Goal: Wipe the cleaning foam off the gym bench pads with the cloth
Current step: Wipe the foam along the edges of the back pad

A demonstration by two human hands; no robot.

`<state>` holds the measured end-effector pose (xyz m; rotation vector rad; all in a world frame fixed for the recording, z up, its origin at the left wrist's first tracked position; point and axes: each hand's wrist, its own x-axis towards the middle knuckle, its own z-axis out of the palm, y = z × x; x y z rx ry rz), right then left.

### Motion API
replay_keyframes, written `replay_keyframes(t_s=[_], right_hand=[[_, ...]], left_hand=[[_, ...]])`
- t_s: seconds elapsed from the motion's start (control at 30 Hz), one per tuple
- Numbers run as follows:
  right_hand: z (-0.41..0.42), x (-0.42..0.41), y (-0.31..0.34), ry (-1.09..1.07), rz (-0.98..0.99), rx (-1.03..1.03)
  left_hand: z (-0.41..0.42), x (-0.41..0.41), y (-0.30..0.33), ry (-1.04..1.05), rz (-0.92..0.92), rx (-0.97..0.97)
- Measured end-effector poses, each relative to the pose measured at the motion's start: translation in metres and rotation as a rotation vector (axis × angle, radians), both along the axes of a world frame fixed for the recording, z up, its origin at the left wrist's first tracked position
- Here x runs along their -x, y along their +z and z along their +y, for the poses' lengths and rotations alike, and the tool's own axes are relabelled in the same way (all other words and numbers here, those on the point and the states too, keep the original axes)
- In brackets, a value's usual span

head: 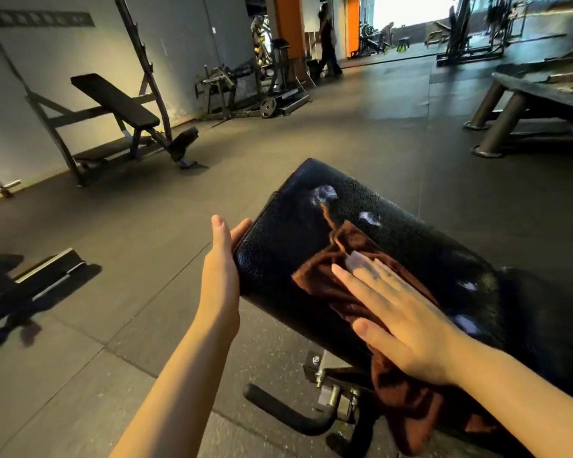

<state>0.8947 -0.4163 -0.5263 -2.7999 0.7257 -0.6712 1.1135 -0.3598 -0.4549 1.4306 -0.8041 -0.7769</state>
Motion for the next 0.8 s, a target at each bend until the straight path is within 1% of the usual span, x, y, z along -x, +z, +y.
replay_keyframes(t_s=[0.07,0.13,0.33,0.4,0.43,0.47,0.53,0.57,0.7,0.8], right_hand=[[0.0,0.007,-0.007,-0.009,0.002,0.01],[-0.007,-0.004,0.0,-0.004,-0.01,0.011],[-0.04,-0.091,0.061,0.118,-0.088,0.006],[-0.051,-0.123,0.084,0.159,-0.075,-0.007],[-0.055,-0.133,0.092,0.167,-0.059,-0.003],[-0.06,-0.138,0.095,0.169,-0.051,0.008],[-0.064,-0.135,0.09,0.179,-0.059,0.036],[-0.065,-0.128,0.085,0.183,-0.063,0.048],[-0.066,-0.084,0.055,0.138,-0.049,0.063],[-0.063,-0.034,0.024,0.133,-0.002,0.075]], left_hand=[[-0.003,0.003,-0.005,0.06,-0.024,0.064],[-0.009,0.005,-0.009,0.104,-0.029,0.137],[-0.032,0.003,-0.017,0.168,-0.013,0.286],[-0.034,0.006,-0.018,0.199,-0.06,0.326],[-0.035,0.005,-0.019,0.221,-0.1,0.31],[-0.036,0.005,-0.019,0.239,-0.1,0.317],[-0.035,0.004,-0.019,0.212,0.004,0.368],[-0.032,0.004,-0.019,0.203,0.024,0.371],[-0.029,0.004,-0.02,0.231,0.044,0.378],[-0.03,0.005,-0.022,0.287,0.049,0.44]])
